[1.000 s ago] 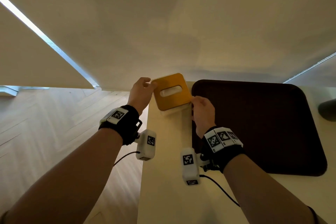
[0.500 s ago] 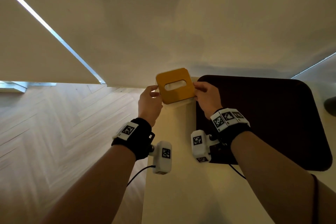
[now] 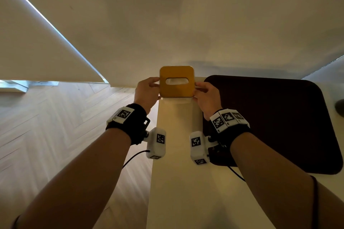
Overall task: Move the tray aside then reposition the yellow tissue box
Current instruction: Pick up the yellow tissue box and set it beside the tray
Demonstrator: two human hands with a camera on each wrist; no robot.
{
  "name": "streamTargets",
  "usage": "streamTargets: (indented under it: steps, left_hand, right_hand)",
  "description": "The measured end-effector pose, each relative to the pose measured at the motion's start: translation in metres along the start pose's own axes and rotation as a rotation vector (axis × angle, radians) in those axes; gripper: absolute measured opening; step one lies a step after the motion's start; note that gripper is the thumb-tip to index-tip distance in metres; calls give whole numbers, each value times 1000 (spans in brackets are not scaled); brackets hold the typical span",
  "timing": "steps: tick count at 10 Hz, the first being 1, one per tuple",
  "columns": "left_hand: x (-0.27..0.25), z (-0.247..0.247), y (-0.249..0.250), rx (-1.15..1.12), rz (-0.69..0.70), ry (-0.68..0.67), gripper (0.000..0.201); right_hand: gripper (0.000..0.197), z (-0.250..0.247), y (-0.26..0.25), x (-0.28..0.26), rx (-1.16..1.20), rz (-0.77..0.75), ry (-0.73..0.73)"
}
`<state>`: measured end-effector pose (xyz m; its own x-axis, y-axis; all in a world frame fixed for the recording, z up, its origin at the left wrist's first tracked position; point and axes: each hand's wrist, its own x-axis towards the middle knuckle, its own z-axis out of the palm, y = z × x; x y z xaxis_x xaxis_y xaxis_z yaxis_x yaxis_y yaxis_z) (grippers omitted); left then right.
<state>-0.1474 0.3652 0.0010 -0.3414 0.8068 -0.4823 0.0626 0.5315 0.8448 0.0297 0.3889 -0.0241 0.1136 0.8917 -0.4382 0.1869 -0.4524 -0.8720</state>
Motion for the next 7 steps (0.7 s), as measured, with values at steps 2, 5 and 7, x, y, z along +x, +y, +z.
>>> streamTargets:
  steps: [2, 5, 7]
  left_hand:
    - [3, -1, 3, -6, 25, -26, 48]
    - [4, -1, 2, -14, 40, -51, 49]
    - [4, 1, 3, -22, 48, -41, 50]
  right_hand:
    - [22, 0, 2, -1, 32, 8, -3]
    - [27, -3, 3, -3, 57, 8, 1]
    - [25, -3, 3, -2, 50, 1, 4]
